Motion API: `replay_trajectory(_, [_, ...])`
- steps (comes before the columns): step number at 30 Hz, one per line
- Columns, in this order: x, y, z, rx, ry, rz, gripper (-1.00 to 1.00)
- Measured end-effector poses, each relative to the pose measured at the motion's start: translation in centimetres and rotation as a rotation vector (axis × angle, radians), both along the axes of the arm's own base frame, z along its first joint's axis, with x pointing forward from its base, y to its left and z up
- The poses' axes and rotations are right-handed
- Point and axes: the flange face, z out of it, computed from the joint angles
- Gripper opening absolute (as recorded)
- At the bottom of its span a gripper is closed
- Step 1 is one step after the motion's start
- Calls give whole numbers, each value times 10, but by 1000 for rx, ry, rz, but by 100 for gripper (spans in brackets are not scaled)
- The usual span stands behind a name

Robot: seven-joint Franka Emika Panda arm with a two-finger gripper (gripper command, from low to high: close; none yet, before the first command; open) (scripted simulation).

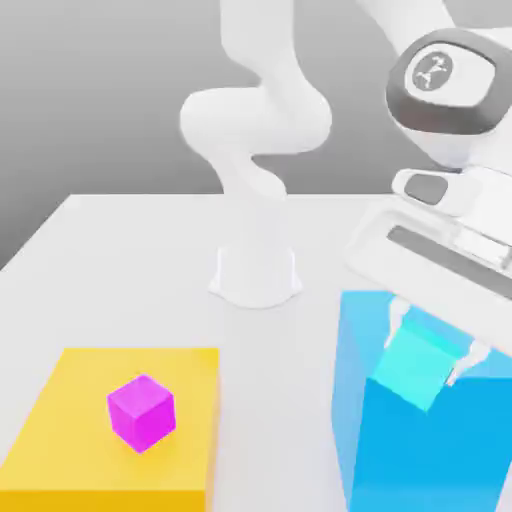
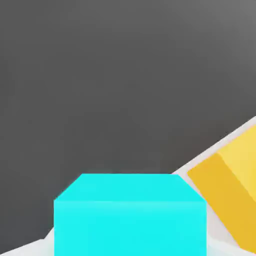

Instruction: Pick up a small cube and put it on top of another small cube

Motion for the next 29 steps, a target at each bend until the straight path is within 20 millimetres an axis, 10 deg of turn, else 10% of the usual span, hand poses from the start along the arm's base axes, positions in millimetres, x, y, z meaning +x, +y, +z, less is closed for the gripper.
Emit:
replay_trajectory(13, [-16,127,-43,373,64,-234,-100])
replay_trajectory(23, [1,111,-139,469,138,-657,-100])
replay_trajectory(24, [0,111,-155,469,139,-659,100])
replay_trajectory(29, [0,111,-155,469,139,-659,100])
